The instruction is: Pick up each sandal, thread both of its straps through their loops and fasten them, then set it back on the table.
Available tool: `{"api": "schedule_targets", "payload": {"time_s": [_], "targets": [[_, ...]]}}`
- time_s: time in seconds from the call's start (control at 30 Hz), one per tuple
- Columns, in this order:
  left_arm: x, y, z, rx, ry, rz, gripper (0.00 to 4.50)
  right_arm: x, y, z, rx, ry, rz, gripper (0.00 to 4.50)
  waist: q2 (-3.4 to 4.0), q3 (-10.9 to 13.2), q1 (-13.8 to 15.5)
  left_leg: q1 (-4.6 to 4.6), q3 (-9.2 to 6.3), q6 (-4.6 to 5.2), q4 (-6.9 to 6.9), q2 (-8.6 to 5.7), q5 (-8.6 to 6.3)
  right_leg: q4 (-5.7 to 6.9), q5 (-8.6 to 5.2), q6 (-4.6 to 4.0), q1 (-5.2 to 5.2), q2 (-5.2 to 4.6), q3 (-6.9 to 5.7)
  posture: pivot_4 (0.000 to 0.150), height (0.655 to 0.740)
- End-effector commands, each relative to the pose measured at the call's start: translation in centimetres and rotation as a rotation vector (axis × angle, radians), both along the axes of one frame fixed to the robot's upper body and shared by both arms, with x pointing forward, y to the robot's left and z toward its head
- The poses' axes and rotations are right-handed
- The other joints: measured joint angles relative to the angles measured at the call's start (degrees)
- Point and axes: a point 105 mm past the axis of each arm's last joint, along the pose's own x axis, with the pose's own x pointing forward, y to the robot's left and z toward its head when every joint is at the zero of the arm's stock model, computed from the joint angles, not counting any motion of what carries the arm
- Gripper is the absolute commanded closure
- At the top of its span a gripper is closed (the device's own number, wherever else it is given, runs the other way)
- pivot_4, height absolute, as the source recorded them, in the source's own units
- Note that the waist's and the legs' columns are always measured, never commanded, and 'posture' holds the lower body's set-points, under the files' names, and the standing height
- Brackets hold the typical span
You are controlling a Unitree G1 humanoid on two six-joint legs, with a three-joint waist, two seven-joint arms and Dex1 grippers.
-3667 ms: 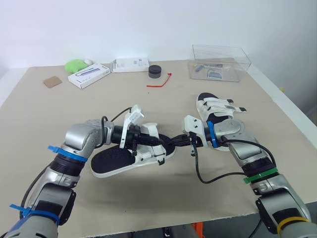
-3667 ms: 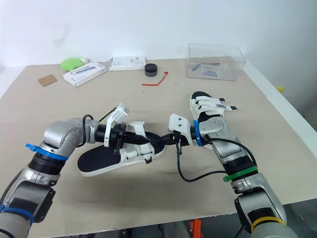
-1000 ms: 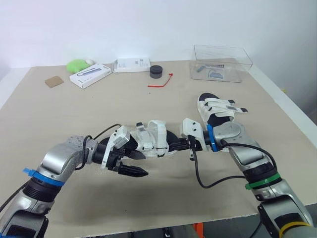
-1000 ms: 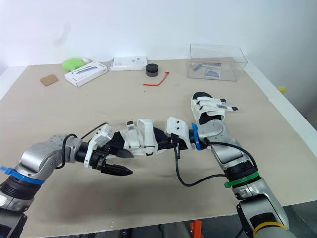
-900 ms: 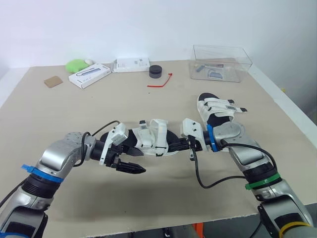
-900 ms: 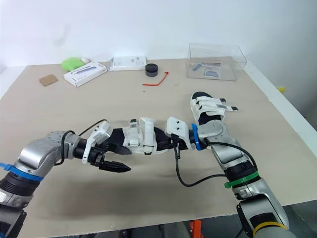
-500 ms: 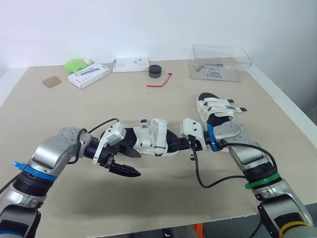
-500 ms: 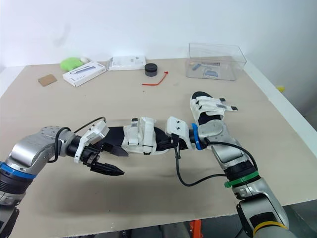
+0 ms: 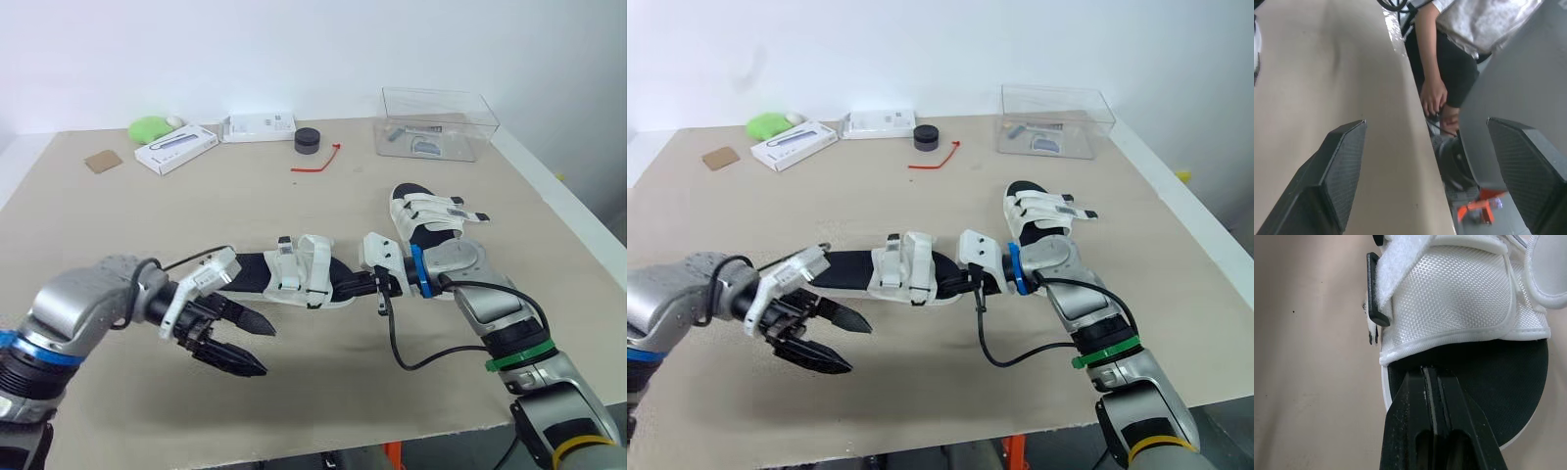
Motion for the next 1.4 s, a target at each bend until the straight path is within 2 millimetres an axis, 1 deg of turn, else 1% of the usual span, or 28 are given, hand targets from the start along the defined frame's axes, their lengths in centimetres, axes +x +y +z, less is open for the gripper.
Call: {"api": "schedule_targets", "payload": {"time_s": [0.03, 0.1, 0.17, 0.3, 0.43, 0.5, 0.57, 0.7, 0.83, 0.9, 1.03, 1.13, 1.23, 1.4], "targets": [[2.6, -2.7, -2.2, -0.036, -0.154, 0.156, 0.44, 0.5, -0.4, 0.7, -0.003, -0.026, -0.016, 4.50, 0.00, 0.0, 0.0, 0.01, 0.01, -0.01, 0.01, 0.00, 0.00, 0.01, 0.00, 0.00, 0.02, 0.00, -0.01, 0.150, 0.7400], [3.7, -3.5, -2.3, -0.074, -0.208, 0.218, 0.44, 0.5, -0.4, 0.8, -0.001, -0.027, -0.017, 4.50, -0.07, 0.0, 0.1, 0.03, 0.02, -0.04, 0.05, -0.02, 0.02, 0.01, 0.09, -0.02, 0.07, 0.00, -0.01, 0.150, 0.7400], [4.3, -3.9, -2.4, -0.108, -0.255, 0.260, 0.44, 0.6, -0.4, 0.9, -0.001, -0.029, -0.018, 4.50, -0.05, 0.0, 0.0, 0.05, 0.02, -0.04, 0.04, -0.02, 0.03, -0.01, 0.12, -0.03, 0.07, 0.00, 0.02, 0.150, 0.7400], [3.9, -4.3, -3.0, -0.138, -0.313, 0.259, 0.44, 0.6, -0.5, 0.9, -0.002, -0.030, -0.022, 4.50, -0.05, 0.0, -0.1, 0.12, 0.01, -0.03, -0.02, 0.02, 0.02, 0.00, 0.13, -0.05, 0.06, 0.04, 0.14, 0.150, 0.7400], [4.1, -4.6, -3.2, -0.153, -0.330, 0.285, 0.44, 0.6, -0.5, 0.8, -0.004, -0.029, -0.021, 4.50, -0.05, 0.0, 0.0, 0.10, 0.03, -0.04, -0.01, 0.03, 0.02, 0.00, 0.14, -0.05, 0.06, 0.04, 0.08, 0.150, 0.7400], [4.4, -4.7, -3.0, -0.171, -0.345, 0.306, 0.44, 0.6, -0.5, 0.8, -0.005, -0.029, -0.019, 4.50, -0.05, 0.0, 0.0, 0.11, 0.03, -0.04, 0.00, 0.02, 0.02, 0.00, 0.17, -0.01, 0.06, 0.02, 0.11, 0.150, 0.7400], [5.0, -4.7, -2.2, -0.198, -0.384, 0.342, 0.44, 0.6, -0.5, 0.9, -0.006, -0.030, -0.017, 4.50, -0.05, 0.0, 0.0, 0.11, 0.03, -0.04, 0.01, 0.02, 0.02, 0.00, 0.19, 0.01, 0.07, 0.02, 0.13, 0.150, 0.7400], [5.4, -4.6, -1.2, -0.239, -0.413, 0.393, 0.44, 0.8, -0.5, 0.9, -0.007, -0.032, -0.018, 4.50, -0.05, 0.0, 0.0, 0.10, 0.02, -0.04, 0.01, 0.01, 0.02, -0.01, 0.19, 0.02, 0.06, 0.00, 0.13, 0.150, 0.7400], [3.7, -4.1, -1.8, -0.212, -0.373, 0.342, 0.44, 0.8, -0.6, 0.9, -0.011, -0.032, -0.016, 4.50, -0.05, 0.0, -0.1, 0.10, 0.01, -0.03, 0.00, 0.04, 0.02, -0.02, 0.19, 0.02, 0.06, 0.02, 0.15, 0.150, 0.7400], [3.4, -3.5, -2.1, -0.183, -0.357, 0.326, 0.44, 0.7, -0.6, 0.8, -0.014, -0.032, -0.014, 4.50, -0.05, 0.0, -0.1, 0.10, 0.00, -0.03, -0.02, 0.04, 0.02, -0.02, 0.17, 0.01, 0.05, 0.02, 0.14, 0.150, 0.7400], [3.6, -2.8, -1.8, -0.161, -0.376, 0.332, 0.44, 0.8, -0.6, 0.9, -0.015, -0.032, -0.012, 4.50, -0.05, 0.0, 0.0, 0.11, 0.01, -0.03, -0.01, 0.04, 0.02, -0.01, 0.17, 0.01, 0.06, 0.02, 0.11, 0.150, 0.7400], [4.5, -2.4, -1.7, -0.158, -0.404, 0.363, 0.44, 0.9, -0.6, 0.9, -0.016, -0.033, -0.008, 4.50, -0.05, 0.0, 0.0, 0.11, 0.03, -0.03, -0.01, 0.04, 0.02, -0.02, 0.17, 0.01, 0.06, 0.01, 0.12, 0.150, 0.7400], [4.8, -2.7, -1.9, -0.163, -0.411, 0.366, 0.44, 0.9, -0.5, 0.9, -0.016, -0.034, -0.005, 4.50, -0.05, 0.0, 0.0, 0.11, 0.04, -0.03, -0.01, 0.03, 0.02, -0.02, 0.17, 0.01, 0.06, 0.02, 0.12, 0.150, 0.7400], [4.4, -3.8, -2.6, -0.174, -0.398, 0.339, 0.44, 0.9, -0.6, 1.0, -0.018, -0.037, -0.003, 4.50, -0.05, 0.0, 0.0, 0.10, 0.05, -0.03, -0.01, 0.03, 0.02, -0.02, 0.17, 0.00, 0.06, 0.01, 0.12, 0.150, 0.7400]]}}
